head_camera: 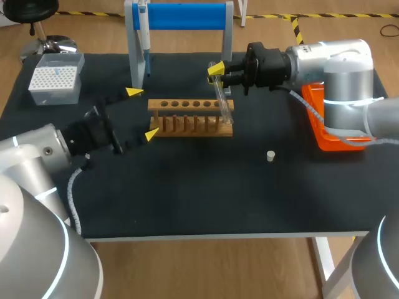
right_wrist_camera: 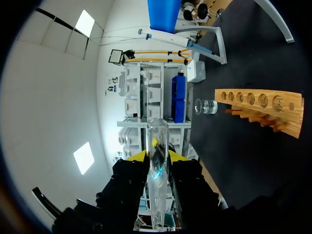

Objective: Invert the test tube, pick up the pipette, mount the tip to pipette, aspirate from beaker and dispense into the tube, eject the tip, return the pipette, and cap with the stopper.

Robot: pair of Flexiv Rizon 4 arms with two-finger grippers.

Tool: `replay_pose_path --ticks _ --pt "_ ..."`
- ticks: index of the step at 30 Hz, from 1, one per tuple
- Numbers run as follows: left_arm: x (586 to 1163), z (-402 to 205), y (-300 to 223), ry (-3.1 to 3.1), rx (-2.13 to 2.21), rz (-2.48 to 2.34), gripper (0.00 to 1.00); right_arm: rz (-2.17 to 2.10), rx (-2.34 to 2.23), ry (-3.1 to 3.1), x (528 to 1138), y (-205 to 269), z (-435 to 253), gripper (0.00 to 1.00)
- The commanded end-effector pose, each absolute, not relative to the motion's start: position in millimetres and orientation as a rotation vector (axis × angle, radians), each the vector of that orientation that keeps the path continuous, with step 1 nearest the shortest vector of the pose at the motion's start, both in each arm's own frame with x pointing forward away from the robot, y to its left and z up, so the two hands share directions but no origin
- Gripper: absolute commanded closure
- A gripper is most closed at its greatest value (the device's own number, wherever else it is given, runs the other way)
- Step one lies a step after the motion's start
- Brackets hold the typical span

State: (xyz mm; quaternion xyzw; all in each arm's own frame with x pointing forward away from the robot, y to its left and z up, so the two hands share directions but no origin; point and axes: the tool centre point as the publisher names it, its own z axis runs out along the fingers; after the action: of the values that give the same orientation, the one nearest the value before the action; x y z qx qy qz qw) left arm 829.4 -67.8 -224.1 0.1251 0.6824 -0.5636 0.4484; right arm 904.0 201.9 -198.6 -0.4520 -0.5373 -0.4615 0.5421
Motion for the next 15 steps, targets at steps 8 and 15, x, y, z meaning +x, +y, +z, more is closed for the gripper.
replay_pose_path --ticks 8,15 --pt "820 -209 -107 1.465 0.771 -1.053 0.0 -1.095 -1.074 -1.278 904 201 -198 1.0" --pt "817 -194 -125 1.377 0.916 -0.989 0.0 -1.095 -1.074 -1.278 904 201 -198 1.0"
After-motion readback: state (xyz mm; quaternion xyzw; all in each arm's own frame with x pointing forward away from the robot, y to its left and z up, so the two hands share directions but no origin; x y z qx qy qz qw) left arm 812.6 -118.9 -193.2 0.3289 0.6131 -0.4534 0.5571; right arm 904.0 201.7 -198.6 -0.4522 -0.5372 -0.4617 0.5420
